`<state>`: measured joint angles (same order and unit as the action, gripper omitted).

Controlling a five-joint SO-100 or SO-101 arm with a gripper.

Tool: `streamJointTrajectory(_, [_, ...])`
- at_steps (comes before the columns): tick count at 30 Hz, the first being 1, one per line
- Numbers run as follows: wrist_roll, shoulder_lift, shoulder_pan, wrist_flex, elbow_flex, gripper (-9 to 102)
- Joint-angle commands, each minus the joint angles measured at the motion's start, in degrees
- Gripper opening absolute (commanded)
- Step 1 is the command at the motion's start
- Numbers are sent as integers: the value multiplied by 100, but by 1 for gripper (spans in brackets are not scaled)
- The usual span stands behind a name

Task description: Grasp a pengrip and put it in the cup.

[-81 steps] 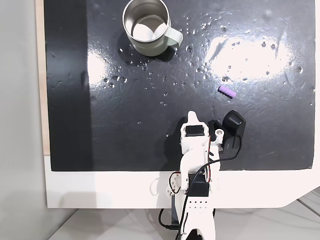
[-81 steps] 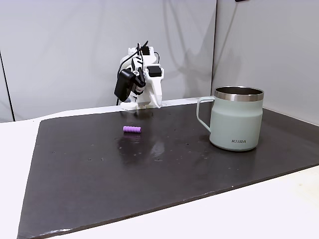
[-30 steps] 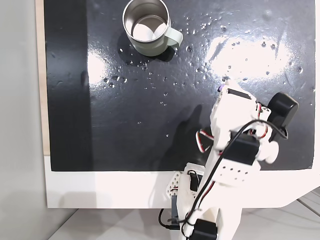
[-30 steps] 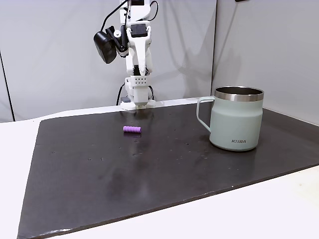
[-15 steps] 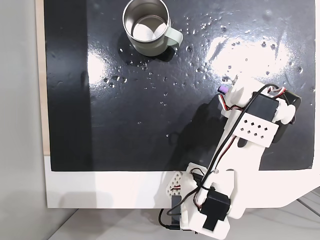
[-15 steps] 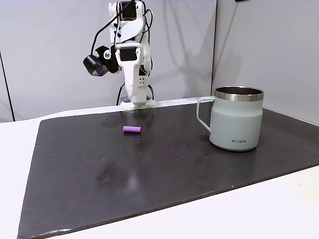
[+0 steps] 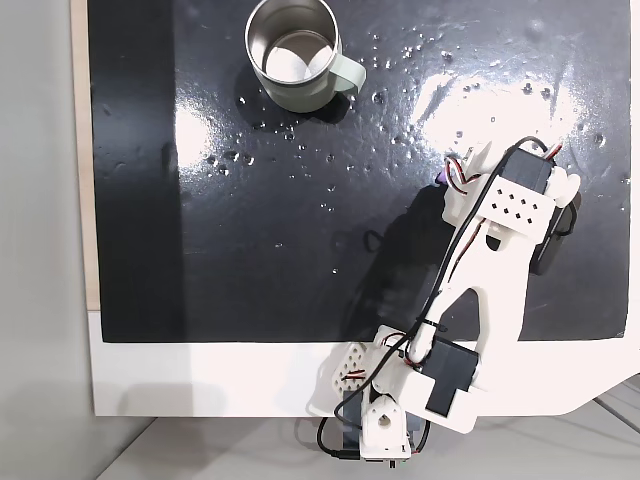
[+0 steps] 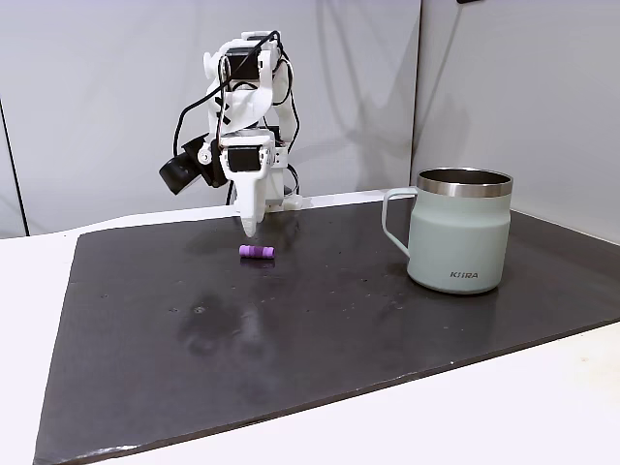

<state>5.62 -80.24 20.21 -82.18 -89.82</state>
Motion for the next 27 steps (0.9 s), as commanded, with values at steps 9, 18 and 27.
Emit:
streamJointTrajectory(9, [-88,932,35,316,519,26])
streamJointTrajectory(18, [-123,1564,79,211,1011,11])
streamJointTrajectory(27, [-185,1670,62,97,1055,0])
